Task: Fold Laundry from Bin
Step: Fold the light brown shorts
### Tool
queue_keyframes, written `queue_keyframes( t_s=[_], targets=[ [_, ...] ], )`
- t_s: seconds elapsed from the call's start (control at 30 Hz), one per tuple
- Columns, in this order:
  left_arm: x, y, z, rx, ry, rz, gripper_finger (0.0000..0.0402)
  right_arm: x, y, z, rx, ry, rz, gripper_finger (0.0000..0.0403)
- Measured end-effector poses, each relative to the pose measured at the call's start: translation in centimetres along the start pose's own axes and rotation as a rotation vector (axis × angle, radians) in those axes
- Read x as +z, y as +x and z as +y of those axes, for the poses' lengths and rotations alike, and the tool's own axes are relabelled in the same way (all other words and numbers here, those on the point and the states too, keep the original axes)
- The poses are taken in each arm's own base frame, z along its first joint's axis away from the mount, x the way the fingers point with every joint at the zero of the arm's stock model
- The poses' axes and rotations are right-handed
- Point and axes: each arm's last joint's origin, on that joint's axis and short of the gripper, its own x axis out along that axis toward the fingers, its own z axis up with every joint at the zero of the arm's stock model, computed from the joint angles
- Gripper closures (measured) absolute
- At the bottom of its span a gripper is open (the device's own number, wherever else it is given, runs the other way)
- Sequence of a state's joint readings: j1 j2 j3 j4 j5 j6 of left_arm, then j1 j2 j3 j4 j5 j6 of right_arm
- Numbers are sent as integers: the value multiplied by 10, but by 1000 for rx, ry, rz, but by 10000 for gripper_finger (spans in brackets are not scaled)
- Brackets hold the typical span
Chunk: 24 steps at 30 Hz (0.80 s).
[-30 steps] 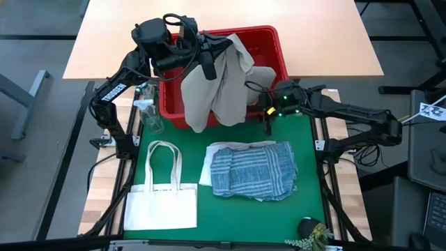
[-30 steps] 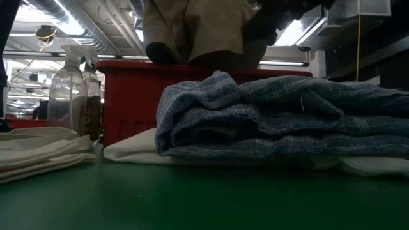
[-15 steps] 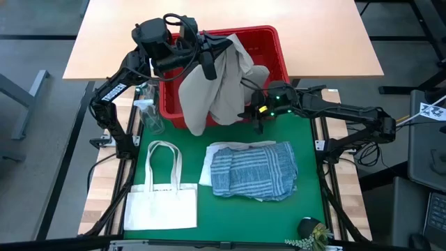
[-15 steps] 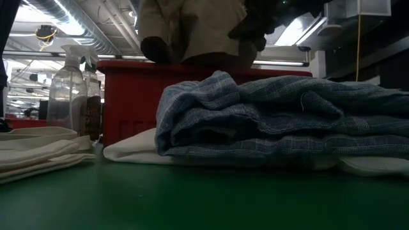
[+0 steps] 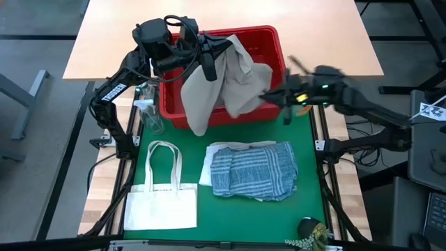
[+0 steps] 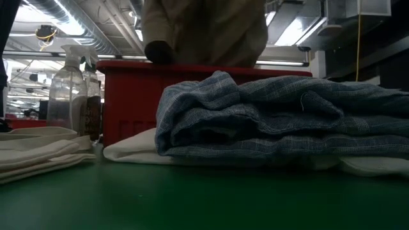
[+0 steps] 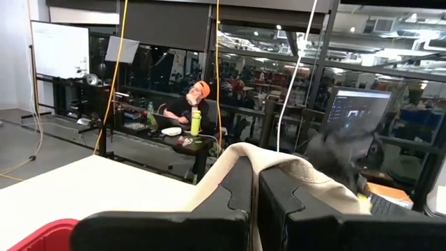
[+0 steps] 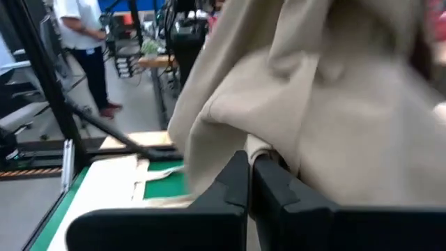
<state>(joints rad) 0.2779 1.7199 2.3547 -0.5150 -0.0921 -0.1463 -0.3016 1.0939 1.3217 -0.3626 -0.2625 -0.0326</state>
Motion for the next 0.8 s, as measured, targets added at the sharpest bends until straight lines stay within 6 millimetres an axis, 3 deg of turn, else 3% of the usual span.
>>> queue_keyframes(
  t_s=[0.43, 0.6, 0.8],
  targets=[
    [17, -1, -4, -78, -13, -175, 401, 95, -97, 20, -110, -137, -265, 399],
    [16, -3, -15, -191, -18, -161, 401, 109, -120, 29, -12, -128, -296, 401],
    [21, -14, -30, -270, -46, -170, 401, 115, -129, 34, 84, -128, -320, 401]
  ],
)
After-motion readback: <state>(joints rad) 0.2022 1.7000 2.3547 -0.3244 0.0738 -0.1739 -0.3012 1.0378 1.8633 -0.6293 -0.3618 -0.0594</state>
